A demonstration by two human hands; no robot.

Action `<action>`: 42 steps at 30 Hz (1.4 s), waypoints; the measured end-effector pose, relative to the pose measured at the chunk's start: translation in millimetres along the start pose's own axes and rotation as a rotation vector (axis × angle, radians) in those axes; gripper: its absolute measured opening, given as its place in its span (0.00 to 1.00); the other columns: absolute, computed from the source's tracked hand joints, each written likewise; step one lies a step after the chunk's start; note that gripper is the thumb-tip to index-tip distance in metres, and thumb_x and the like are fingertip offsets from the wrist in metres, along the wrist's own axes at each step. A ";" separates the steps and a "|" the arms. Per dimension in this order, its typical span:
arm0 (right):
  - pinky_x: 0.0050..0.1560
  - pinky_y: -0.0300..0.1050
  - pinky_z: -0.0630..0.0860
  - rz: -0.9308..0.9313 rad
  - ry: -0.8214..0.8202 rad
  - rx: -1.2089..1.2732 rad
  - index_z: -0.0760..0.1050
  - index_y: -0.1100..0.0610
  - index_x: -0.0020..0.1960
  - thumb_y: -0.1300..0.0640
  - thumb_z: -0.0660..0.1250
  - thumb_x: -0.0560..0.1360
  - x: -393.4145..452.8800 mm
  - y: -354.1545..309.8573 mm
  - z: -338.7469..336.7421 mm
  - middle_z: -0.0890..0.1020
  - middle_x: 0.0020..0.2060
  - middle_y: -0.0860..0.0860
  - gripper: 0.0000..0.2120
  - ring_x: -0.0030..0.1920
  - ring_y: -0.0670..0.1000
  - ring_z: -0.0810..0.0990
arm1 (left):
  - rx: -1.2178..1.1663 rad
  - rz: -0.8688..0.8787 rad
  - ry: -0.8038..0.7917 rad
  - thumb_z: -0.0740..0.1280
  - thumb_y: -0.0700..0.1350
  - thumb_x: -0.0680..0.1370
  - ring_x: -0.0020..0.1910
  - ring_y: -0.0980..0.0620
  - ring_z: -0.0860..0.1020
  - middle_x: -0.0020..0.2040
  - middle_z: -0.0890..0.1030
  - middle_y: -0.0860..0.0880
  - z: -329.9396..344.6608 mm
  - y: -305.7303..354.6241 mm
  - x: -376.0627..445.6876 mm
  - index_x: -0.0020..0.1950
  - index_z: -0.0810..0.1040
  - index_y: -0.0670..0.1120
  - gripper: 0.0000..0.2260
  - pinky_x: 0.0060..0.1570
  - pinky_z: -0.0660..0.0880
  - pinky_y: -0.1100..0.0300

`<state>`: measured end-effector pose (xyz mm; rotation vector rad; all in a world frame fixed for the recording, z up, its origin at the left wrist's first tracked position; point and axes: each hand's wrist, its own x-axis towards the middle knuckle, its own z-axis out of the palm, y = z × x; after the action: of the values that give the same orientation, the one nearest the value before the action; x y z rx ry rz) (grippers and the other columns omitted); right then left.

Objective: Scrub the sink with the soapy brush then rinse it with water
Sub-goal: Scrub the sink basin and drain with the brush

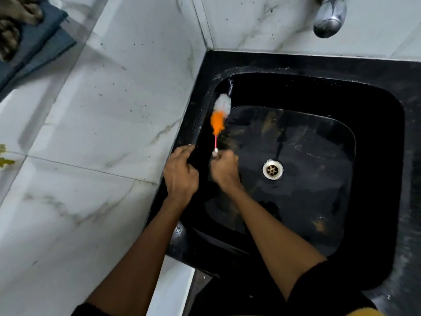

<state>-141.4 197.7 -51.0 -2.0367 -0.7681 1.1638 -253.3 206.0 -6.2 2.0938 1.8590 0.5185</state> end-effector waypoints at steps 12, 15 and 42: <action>0.38 0.45 0.67 0.116 -0.083 0.053 0.75 0.63 0.45 0.60 0.61 0.77 -20.5 0.7 1.8 0.80 0.44 0.61 0.08 0.45 0.60 0.79 | -0.137 0.044 -0.129 0.54 0.31 0.64 0.61 0.49 0.80 0.61 0.82 0.44 -21.2 -13.3 6.8 0.61 0.82 0.40 0.29 0.67 0.70 0.64; 0.40 0.45 0.71 0.143 -0.200 -0.015 0.74 0.62 0.49 0.60 0.61 0.77 -69.7 20.7 12.0 0.79 0.48 0.59 0.07 0.48 0.60 0.79 | -0.144 0.020 -0.022 0.56 0.31 0.65 0.60 0.48 0.80 0.59 0.83 0.44 -24.3 -19.4 -22.0 0.60 0.83 0.39 0.27 0.66 0.72 0.61; 0.39 0.45 0.76 0.210 -0.251 0.110 0.76 0.60 0.50 0.58 0.63 0.74 -119.2 5.1 1.0 0.80 0.46 0.56 0.08 0.45 0.58 0.80 | -0.115 -0.064 0.024 0.59 0.25 0.64 0.66 0.45 0.76 0.64 0.81 0.44 -23.2 -45.2 -81.6 0.65 0.80 0.40 0.31 0.69 0.70 0.51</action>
<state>-192.8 105.3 4.1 -1.9367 -0.6016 1.5684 -312.1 130.1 -11.6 1.9561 1.8569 0.6218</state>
